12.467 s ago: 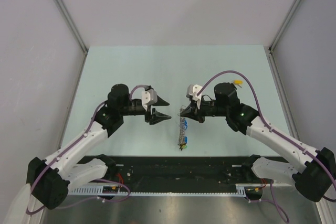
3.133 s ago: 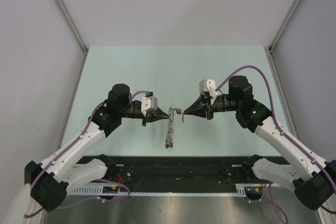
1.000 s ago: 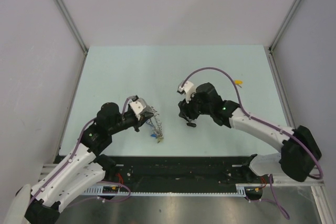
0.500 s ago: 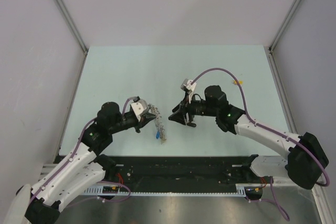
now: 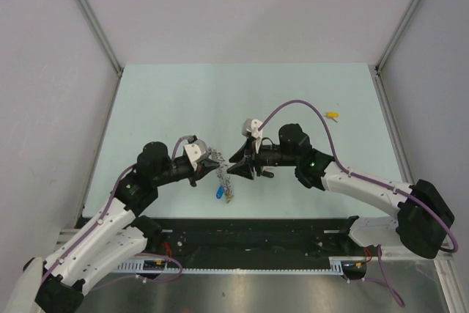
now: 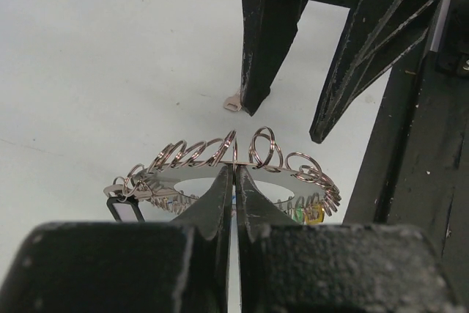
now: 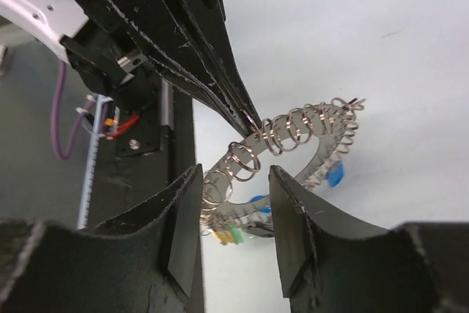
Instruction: Put the keys on the keyring
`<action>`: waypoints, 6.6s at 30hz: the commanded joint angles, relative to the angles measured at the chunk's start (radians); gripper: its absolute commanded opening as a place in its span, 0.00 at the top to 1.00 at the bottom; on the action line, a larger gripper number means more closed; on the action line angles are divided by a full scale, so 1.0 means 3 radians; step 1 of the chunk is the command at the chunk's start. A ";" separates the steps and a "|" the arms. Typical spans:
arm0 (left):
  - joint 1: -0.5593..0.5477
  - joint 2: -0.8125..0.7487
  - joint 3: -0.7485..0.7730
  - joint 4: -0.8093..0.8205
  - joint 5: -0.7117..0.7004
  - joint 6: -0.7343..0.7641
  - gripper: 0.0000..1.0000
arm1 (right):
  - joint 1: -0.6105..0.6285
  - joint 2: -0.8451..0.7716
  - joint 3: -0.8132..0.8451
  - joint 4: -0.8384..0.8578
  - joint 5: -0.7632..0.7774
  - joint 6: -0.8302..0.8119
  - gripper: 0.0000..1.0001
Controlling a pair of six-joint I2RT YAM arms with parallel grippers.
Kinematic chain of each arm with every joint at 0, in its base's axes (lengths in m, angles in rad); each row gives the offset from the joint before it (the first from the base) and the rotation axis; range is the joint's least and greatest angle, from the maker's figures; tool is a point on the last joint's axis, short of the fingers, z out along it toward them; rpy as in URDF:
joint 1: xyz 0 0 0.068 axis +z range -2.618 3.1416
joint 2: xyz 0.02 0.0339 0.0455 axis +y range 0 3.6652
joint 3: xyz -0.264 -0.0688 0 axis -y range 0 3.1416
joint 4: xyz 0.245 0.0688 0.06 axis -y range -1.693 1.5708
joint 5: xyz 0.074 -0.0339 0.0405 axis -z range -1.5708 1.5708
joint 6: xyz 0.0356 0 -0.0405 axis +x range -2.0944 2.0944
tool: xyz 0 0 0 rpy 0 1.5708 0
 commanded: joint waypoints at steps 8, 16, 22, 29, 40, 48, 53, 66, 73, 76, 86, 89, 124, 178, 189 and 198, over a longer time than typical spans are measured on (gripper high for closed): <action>0.0003 0.0013 0.0087 0.0194 0.0205 0.0026 0.96 | 0.0164 -0.0050 0.0333 -0.0714 0.0321 -0.0981 0.60; 0.0003 -0.0054 0.0062 0.0225 0.0108 -0.0025 0.96 | 0.0067 0.0001 0.0267 -0.0434 0.0224 0.0133 0.67; 0.0003 -0.0095 0.0046 0.0260 0.0077 -0.0040 0.96 | 0.0000 -0.0029 0.0123 -0.0136 0.0254 0.0768 0.69; 0.0003 -0.0136 0.0031 0.0301 0.0052 -0.0061 0.96 | -0.0005 0.0052 0.0031 -0.0039 0.0173 0.0942 0.69; 0.0003 -0.0151 0.0026 0.0322 0.0011 -0.0081 0.96 | 0.0005 0.0308 -0.0030 0.0360 -0.0241 0.1223 0.76; 0.0003 -0.0146 0.0021 0.0302 -0.0091 -0.0092 0.96 | -0.0015 0.0257 -0.0030 0.0396 -0.0354 0.1224 1.00; 0.0003 -0.0070 0.0051 0.0245 -0.0290 -0.0158 0.95 | -0.0046 0.0165 -0.0030 0.0253 -0.0324 0.1070 1.00; 0.0003 -0.0233 0.0082 0.0118 -0.0306 -0.0592 0.31 | -0.0132 0.0155 -0.0030 0.0339 -0.0272 0.1168 1.00; 0.0003 -0.0437 0.0154 -0.0174 -0.0296 -0.1338 0.25 | -0.0163 0.0252 -0.0030 0.0421 -0.0318 0.1178 1.00; 0.0003 -0.0417 0.0087 -0.0179 -0.0245 -0.1747 0.27 | -0.0173 0.0293 -0.0030 0.0447 -0.0293 0.1142 1.00; 0.0003 -0.0244 -0.0066 -0.0241 -0.0925 -0.1963 0.30 | -0.0194 0.0921 -0.0020 0.0630 0.0070 0.1034 1.00; 0.0003 -0.0131 -0.0061 -0.0220 -0.1027 -0.1917 0.29 | -0.0204 0.1253 0.0082 0.0820 0.0188 0.1029 1.00; 0.0612 -0.0386 -0.0041 -0.0537 -0.2193 -0.1314 0.02 | 0.0727 0.1892 0.0583 -0.0903 0.2888 -0.0371 0.27; 0.0770 0.1974 0.0297 0.0061 -0.0961 -0.1631 0.57 | -0.1278 -0.1502 -0.1104 0.0073 0.1364 0.0779 0.30; 0.0755 0.2671 0.0573 0.0107 -0.1093 -0.1585 0.72 | -0.1365 -0.1615 -0.1242 0.0166 0.1308 0.0768 0.30; 0.0673 0.2733 0.0542 0.0092 -0.1099 -0.1513 0.78 | -0.1283 -0.1645 -0.1349 0.0268 0.1400 0.0753 0.29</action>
